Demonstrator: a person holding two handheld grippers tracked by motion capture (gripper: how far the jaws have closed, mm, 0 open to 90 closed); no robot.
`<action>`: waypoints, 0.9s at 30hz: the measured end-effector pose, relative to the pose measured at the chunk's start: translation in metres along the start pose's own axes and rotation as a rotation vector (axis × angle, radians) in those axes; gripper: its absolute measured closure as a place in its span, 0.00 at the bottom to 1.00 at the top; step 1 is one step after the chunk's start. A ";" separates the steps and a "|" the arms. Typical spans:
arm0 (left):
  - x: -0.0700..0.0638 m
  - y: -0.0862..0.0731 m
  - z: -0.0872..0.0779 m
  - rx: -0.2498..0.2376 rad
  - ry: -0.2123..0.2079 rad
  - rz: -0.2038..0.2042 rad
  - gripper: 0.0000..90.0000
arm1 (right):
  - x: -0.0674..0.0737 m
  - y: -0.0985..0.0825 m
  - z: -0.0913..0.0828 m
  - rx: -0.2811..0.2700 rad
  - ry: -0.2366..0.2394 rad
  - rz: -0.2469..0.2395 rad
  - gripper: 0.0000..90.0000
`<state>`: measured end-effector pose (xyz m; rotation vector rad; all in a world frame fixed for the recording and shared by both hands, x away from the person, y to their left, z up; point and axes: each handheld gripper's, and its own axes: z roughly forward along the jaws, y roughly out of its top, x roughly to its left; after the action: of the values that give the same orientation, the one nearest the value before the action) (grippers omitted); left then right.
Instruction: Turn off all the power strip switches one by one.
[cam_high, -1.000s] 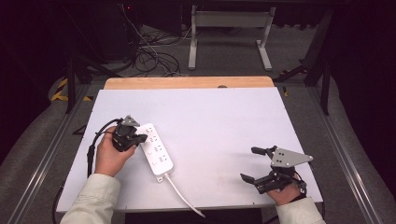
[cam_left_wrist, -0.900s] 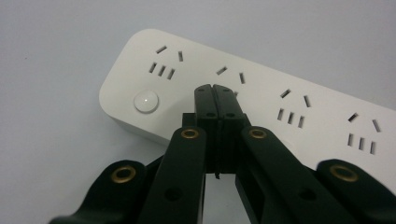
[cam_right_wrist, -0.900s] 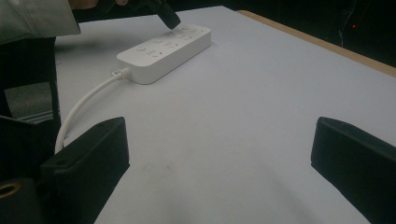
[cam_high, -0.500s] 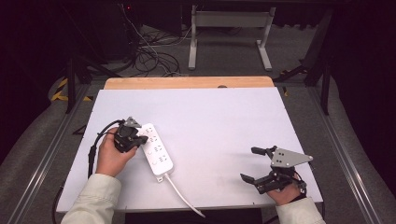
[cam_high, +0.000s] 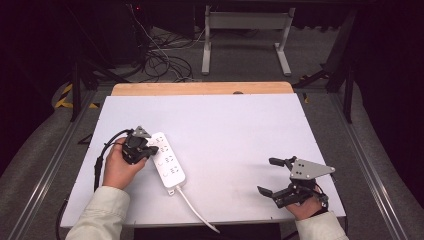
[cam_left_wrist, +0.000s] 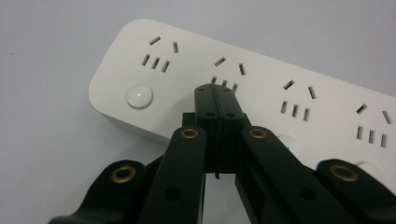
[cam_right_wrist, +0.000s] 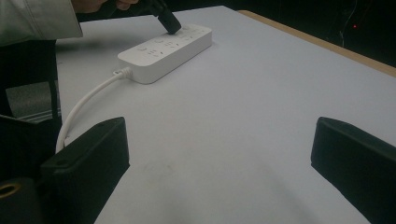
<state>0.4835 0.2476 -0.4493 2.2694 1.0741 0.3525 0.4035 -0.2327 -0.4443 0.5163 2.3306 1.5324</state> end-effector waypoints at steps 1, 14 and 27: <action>0.000 0.000 0.000 -0.002 -0.001 0.009 1.00 | 0.000 0.000 0.000 0.001 0.001 0.001 0.05; -0.002 -0.001 0.002 -0.016 -0.014 0.013 1.00 | 0.001 0.000 0.000 0.000 0.007 0.000 0.05; 0.000 -0.002 0.002 -0.023 -0.021 -0.003 1.00 | 0.001 0.000 0.000 -0.001 0.009 0.001 0.05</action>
<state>0.4828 0.2479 -0.4519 2.2462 1.0573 0.3374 0.4029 -0.2321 -0.4445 0.5114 2.3368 1.5394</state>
